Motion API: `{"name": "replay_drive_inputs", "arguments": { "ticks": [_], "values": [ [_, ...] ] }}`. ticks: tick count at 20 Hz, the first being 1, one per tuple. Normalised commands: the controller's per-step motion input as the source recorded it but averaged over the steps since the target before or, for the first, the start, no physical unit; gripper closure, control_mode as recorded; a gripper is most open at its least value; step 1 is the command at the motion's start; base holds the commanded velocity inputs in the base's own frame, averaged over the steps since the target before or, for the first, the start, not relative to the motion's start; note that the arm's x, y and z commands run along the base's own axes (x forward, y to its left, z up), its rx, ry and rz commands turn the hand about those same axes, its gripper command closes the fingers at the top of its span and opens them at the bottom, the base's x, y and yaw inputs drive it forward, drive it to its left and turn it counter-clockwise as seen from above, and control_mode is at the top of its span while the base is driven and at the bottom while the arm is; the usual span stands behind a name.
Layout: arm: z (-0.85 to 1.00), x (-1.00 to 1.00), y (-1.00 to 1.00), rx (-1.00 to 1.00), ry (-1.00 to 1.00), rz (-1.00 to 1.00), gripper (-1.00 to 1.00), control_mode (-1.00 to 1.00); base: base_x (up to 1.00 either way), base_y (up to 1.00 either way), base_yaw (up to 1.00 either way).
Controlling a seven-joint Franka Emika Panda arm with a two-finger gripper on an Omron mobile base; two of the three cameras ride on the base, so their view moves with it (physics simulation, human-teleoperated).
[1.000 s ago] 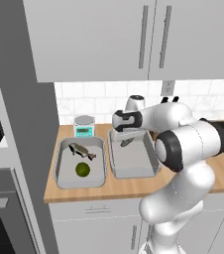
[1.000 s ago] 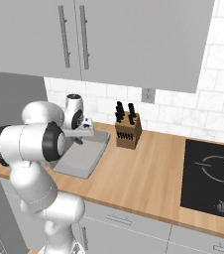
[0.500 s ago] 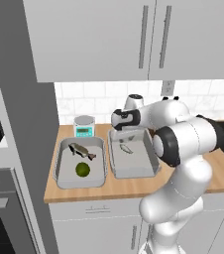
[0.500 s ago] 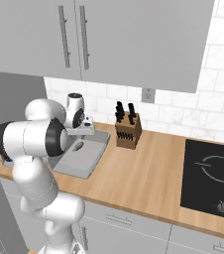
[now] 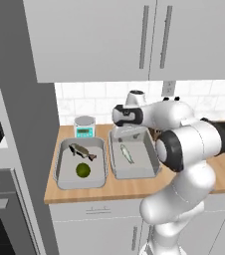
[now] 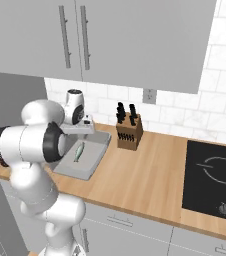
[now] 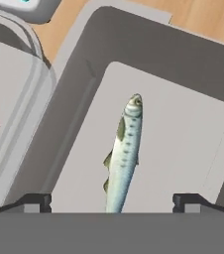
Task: Place one lime and one fish in each tupperware on the nearby counter, to pack two identical lunches.
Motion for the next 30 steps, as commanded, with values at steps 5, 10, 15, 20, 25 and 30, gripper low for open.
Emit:
{"name": "replay_drive_inputs", "arguments": {
  "ticks": [5,10,15,20,25,30],
  "values": [
    [0.06,-1.0,-0.02,0.0,0.0,-0.01,-1.0,-1.0,0.0,0.0,0.0],
    [-0.14,-0.97,0.0,0.0,0.0,0.0,-1.0,-1.0,0.0,0.0,0.0],
    [0.75,-0.85,-0.04,0.0,0.03,0.0,-1.0,-1.0,0.0,0.0,0.0],
    [0.95,-0.93,-0.14,0.0,0.1,0.0,-1.0,-1.0,0.0,0.0,0.0],
    [0.18,-1.0,-0.2,0.0,-0.08,0.0,-1.0,-1.0,0.0,0.0,0.0],
    [0.04,-0.99,-0.18,0.0,-0.21,0.0,-1.0,-1.0,0.0,0.0,0.0]
  ]
}}
